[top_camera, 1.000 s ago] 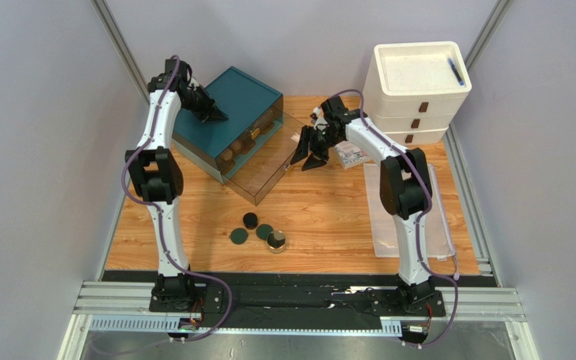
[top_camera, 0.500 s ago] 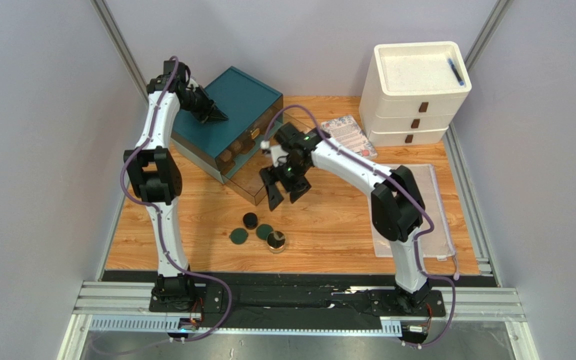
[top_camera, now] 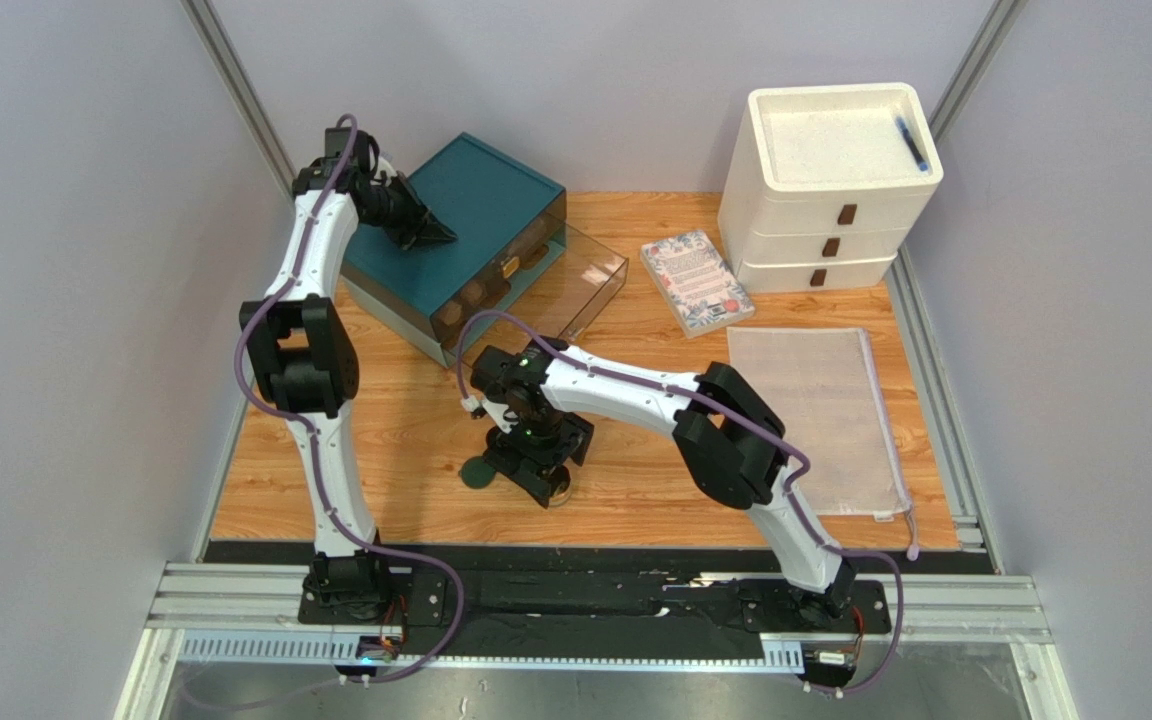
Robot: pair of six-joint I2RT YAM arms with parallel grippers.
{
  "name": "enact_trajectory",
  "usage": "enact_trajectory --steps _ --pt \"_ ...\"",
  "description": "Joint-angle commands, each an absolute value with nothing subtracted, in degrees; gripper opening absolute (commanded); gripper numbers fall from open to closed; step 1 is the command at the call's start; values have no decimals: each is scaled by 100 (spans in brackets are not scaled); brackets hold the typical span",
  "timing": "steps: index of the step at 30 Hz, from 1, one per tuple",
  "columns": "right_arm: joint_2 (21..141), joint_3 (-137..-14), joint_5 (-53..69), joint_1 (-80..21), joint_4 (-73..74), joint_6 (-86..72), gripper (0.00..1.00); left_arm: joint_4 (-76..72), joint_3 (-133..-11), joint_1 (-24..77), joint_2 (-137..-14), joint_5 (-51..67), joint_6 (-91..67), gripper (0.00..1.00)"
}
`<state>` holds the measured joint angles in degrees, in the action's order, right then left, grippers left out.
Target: Organize the makeup
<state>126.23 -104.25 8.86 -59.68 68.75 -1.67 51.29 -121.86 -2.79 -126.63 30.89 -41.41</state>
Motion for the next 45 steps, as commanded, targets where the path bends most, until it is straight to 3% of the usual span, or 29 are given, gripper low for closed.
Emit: enact_trajectory --steps 1,2,5,6,9,12,19,28,35,45 --pt "12849 -10810 685 -6029 6943 -141 88 6170 -11444 -299 -13026 2004 -3498 0" --pt "12893 -10811 677 -6038 6943 -158 87 6170 -11435 -299 -13017 2013 -3498 0" --pt "12964 -10793 633 -6047 6917 -220 67 6179 -11426 -299 -13017 2030 -3507 0" --pt "12955 -10793 624 -6038 6917 -228 41 6179 -11426 -290 -13025 2039 -3507 0" --pt "12885 -10758 484 -6047 6926 -281 9 6187 -11478 -299 -13025 2039 -3524 0" --pt "12657 -10609 343 -6038 6917 -255 0 6205 -11540 -281 -13043 2039 -3568 0" --pt "11875 -10651 254 -5889 6934 -211 0 6249 -11681 -290 -13087 2057 -3595 0" --pt "11759 -12197 1027 -4108 6558 -763 0 6223 -11742 -281 -13201 2109 -3674 0" --pt "12909 -13866 1485 -2954 5951 -1703 0 6170 -11725 -290 -13210 2136 -3718 0" --pt "14008 -14159 2065 -2619 4800 -2671 0 6205 -12014 -299 -13465 2180 -3788 0"
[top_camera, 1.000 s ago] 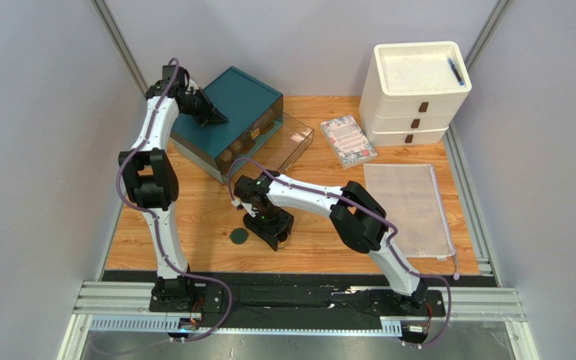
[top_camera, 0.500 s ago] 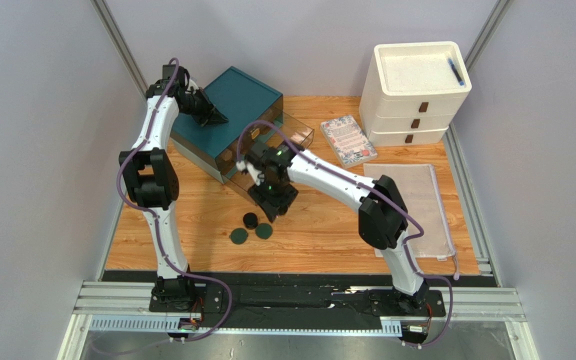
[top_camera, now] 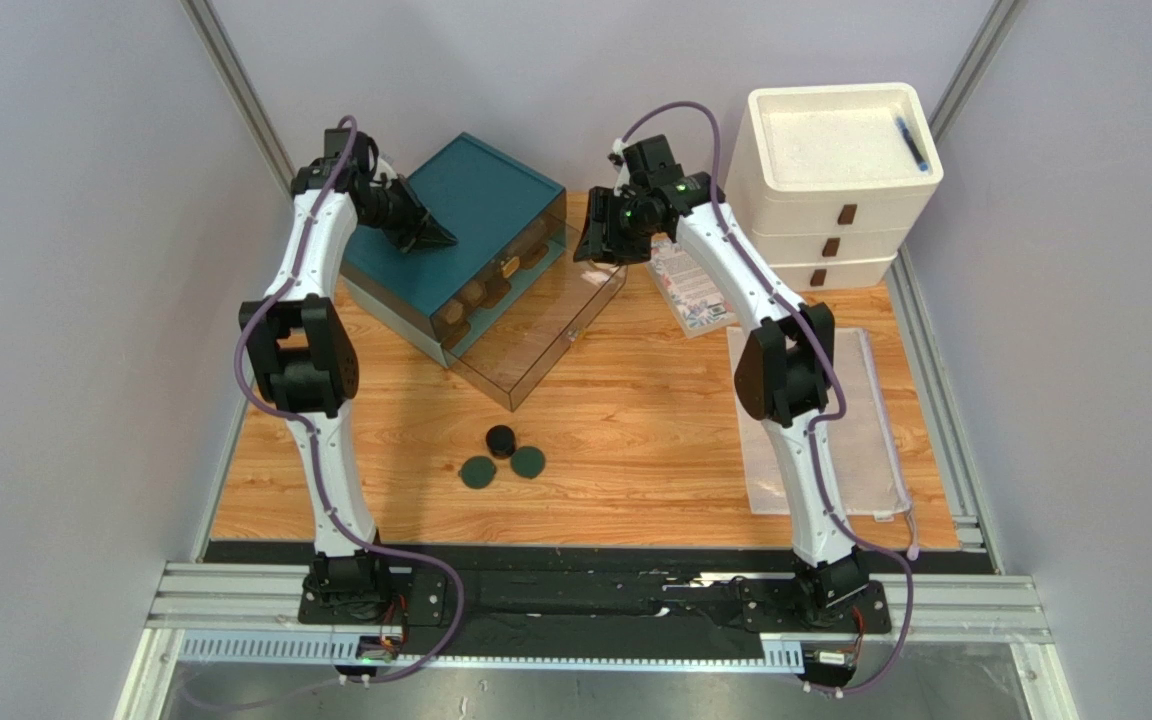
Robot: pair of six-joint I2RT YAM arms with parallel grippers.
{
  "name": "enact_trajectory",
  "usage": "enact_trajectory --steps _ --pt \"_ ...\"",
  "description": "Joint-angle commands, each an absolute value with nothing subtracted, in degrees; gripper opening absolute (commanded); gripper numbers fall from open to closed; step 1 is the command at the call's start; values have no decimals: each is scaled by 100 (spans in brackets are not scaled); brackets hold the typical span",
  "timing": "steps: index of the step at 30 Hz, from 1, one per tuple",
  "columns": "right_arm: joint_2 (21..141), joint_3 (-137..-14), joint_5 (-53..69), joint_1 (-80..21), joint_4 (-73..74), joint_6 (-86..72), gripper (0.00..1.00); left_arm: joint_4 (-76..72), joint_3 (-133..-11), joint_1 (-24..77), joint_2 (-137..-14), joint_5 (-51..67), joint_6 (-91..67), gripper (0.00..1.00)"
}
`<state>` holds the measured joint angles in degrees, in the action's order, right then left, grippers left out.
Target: Organize the makeup
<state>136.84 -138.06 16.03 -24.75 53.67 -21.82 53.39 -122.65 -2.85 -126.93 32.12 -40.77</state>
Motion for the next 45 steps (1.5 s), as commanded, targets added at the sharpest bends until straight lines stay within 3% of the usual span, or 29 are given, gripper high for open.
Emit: enact_trajectory --steps 1,4,6,7,8,11,15,19,29,34,45 --pt "14071 -14185 2161 -2619 4764 -2715 0 6196 -12023 -299 -13491 2197 -3797 0" --pt "14212 -14116 2276 -2628 4632 -2786 1 6188 -12111 -299 -13561 2206 -3823 0" --pt "14264 -14054 2338 -2619 4509 -2812 13 6205 -12173 -299 -13597 2215 -3841 0" --pt "14273 -14036 2338 -2628 4491 -2856 23 6214 -12199 -299 -13623 2197 -3850 0" --pt "14291 -14036 2364 -2628 4465 -2865 40 6205 -12208 -299 -13632 2215 -3867 0" --pt "14326 -14062 2329 -2628 4377 -2891 63 6214 -12278 -299 -13685 2232 -3885 0" --pt "14300 -14063 2338 -2619 4350 -2883 74 6205 -12305 -299 -13702 2241 -3902 0" --pt "14247 -14045 2338 -2628 4342 -2918 79 6231 -12287 -299 -13693 2215 -3911 0" --pt "13159 -13317 2593 -2698 4482 -2427 77 6249 -12217 -299 -13579 2206 -3858 0" --pt "12270 -12490 2479 -3189 4842 -1664 77 6231 -12173 -290 -13570 2232 -3832 0" --pt "11953 -11813 2381 -4815 6029 -299 79 6223 -11997 -290 -13491 2224 -3683 0"
